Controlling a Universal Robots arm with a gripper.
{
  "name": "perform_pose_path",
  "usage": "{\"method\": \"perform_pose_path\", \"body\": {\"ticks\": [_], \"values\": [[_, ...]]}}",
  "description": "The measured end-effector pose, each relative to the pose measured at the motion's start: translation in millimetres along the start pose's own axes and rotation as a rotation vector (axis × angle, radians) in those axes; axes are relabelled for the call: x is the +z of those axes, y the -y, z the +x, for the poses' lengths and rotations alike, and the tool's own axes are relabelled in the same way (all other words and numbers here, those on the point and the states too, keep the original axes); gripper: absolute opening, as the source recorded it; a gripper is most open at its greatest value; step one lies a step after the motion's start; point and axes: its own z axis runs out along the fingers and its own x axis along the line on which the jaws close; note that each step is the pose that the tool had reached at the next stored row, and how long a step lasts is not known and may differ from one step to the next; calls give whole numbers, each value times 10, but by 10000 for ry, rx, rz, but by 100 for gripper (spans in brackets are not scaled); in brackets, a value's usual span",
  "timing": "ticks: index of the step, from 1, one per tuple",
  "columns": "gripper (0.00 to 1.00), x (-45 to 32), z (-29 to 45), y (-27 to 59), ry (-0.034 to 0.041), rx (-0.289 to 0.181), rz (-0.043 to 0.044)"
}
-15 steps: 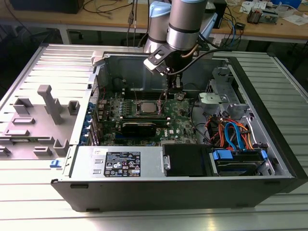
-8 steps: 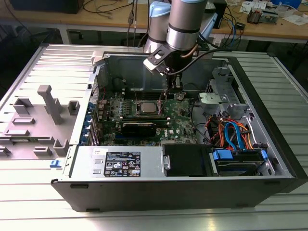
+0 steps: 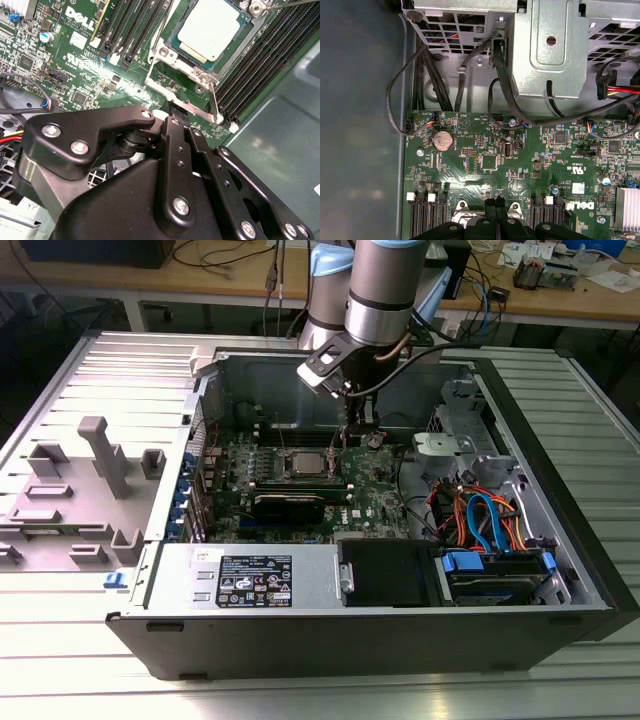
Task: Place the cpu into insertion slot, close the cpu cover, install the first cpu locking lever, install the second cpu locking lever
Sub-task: 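Close the cpu cover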
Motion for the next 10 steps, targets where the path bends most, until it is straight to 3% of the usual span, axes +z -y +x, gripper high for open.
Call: {"method": "perform_pose_path", "body": {"ticks": [10], "values": [[11,17,2,26,-1,-1,2]]}}
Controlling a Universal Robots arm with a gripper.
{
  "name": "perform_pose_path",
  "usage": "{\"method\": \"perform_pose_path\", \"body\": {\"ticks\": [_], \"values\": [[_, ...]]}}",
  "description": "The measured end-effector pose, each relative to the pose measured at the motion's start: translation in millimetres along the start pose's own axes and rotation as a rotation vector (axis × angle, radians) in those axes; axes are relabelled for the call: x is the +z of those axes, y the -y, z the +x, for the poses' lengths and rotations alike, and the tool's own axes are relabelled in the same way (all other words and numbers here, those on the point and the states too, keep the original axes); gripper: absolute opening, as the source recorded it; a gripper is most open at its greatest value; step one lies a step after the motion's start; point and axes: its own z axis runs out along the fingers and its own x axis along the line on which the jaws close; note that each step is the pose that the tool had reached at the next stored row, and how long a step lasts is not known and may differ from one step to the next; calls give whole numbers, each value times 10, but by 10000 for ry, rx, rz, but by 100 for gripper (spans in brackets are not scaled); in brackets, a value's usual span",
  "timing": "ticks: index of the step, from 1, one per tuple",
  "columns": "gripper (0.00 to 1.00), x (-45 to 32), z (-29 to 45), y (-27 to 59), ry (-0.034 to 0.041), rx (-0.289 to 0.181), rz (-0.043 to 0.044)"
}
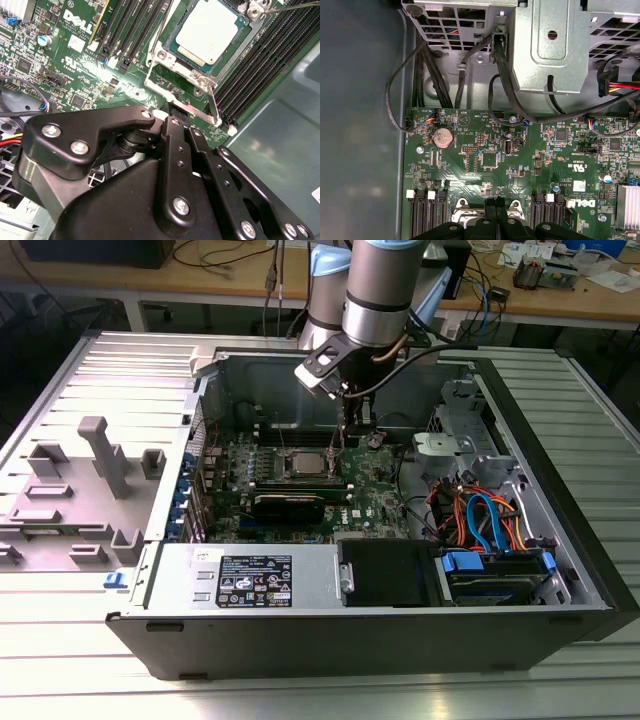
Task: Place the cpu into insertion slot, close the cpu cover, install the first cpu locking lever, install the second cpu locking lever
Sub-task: 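Close the cpu cover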
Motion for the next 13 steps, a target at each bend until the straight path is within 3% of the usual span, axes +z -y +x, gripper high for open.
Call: {"method": "perform_pose_path", "body": {"ticks": [13], "values": [[11,26,1,0,0,0,0]]}}
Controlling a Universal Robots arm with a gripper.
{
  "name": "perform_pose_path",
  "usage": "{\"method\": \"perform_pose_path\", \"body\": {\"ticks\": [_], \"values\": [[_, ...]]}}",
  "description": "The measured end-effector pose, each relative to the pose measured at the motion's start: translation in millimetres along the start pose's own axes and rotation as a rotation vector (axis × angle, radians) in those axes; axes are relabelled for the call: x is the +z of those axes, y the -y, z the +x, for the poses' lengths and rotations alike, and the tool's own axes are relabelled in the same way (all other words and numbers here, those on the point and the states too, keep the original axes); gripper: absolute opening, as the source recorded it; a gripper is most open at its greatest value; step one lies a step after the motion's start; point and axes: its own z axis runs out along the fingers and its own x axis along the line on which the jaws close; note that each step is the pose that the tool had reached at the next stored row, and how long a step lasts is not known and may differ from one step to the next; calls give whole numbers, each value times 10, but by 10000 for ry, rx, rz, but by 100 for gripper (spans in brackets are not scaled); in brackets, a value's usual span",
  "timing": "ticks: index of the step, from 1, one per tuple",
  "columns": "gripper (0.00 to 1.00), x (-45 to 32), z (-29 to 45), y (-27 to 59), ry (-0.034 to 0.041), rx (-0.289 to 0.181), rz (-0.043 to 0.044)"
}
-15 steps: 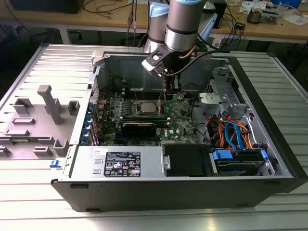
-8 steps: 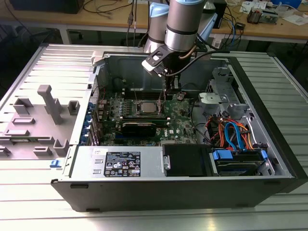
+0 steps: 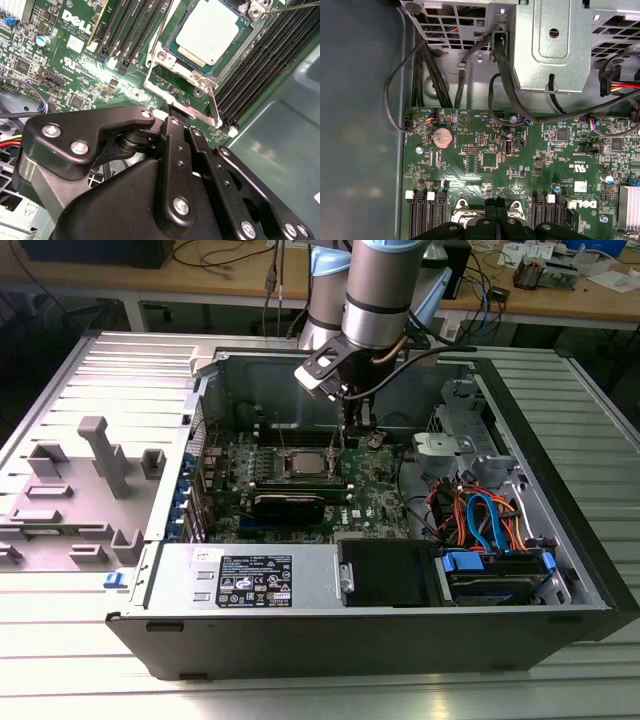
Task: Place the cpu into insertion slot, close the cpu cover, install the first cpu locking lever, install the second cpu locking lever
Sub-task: 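Close the cpu cover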
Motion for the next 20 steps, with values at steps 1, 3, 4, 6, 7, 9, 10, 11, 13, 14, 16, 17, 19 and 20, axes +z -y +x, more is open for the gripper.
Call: {"method": "perform_pose_path", "body": {"ticks": [1,3,4,6,7,9,10,11,13,14,16,17,19,20], "values": [[11,1,0,0,0,0,0],[11,5,0,0,-1,0,-1],[11,7,0,0,0,0,0],[11,11,1,0,-1,0,0],[11,15,1,2,-2,0,-1],[11,24,1,3,0,0,0],[11,28,1,4,0,0,0],[11,35,1,4,-1,-1,0],[11,41,2,6,0,1,1],[11,43,2,6,0,1,1],[11,50,2,9,1,1,2],[11,55,2,10,0,0,2],[11,62,2,13,-1,0,1],[11,67,2,16,1,0,1]]}}
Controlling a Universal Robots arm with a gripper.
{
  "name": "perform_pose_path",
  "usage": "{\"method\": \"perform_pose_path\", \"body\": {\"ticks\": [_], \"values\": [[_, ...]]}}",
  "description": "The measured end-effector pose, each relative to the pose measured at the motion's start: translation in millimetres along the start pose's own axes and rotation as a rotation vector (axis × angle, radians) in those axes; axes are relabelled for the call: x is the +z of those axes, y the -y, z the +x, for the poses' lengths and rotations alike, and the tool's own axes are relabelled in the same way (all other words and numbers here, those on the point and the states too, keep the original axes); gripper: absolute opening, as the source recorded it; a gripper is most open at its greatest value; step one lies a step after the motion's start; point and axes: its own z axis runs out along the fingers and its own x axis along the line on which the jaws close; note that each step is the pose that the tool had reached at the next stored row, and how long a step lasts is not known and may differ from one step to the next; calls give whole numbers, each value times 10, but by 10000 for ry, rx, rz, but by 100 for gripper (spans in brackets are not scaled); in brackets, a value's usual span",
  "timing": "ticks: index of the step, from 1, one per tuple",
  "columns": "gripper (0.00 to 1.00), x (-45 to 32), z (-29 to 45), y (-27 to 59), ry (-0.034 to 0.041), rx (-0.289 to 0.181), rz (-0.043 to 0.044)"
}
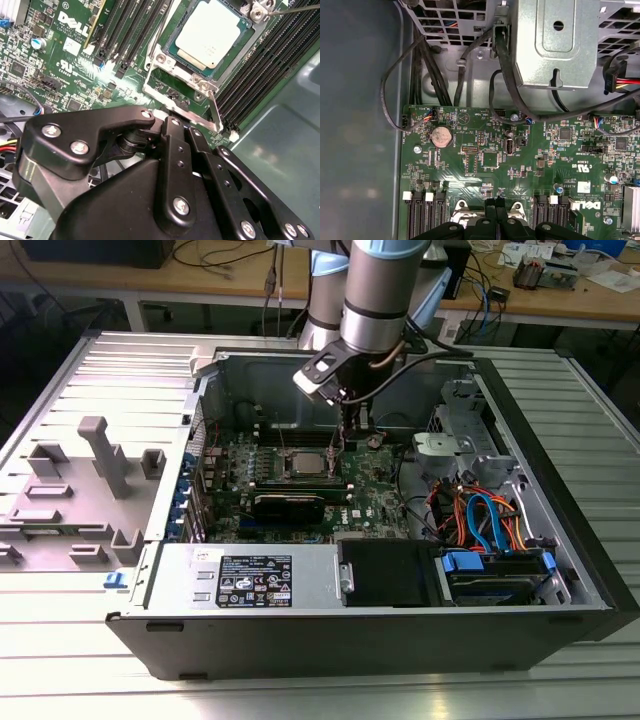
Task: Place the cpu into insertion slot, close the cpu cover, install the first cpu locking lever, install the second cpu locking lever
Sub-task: 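Close the cpu cover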
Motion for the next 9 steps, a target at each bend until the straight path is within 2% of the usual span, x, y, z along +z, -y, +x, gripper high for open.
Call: {"method": "perform_pose_path", "body": {"ticks": [9], "values": [[11,18,1,7,-1,0,2]]}}
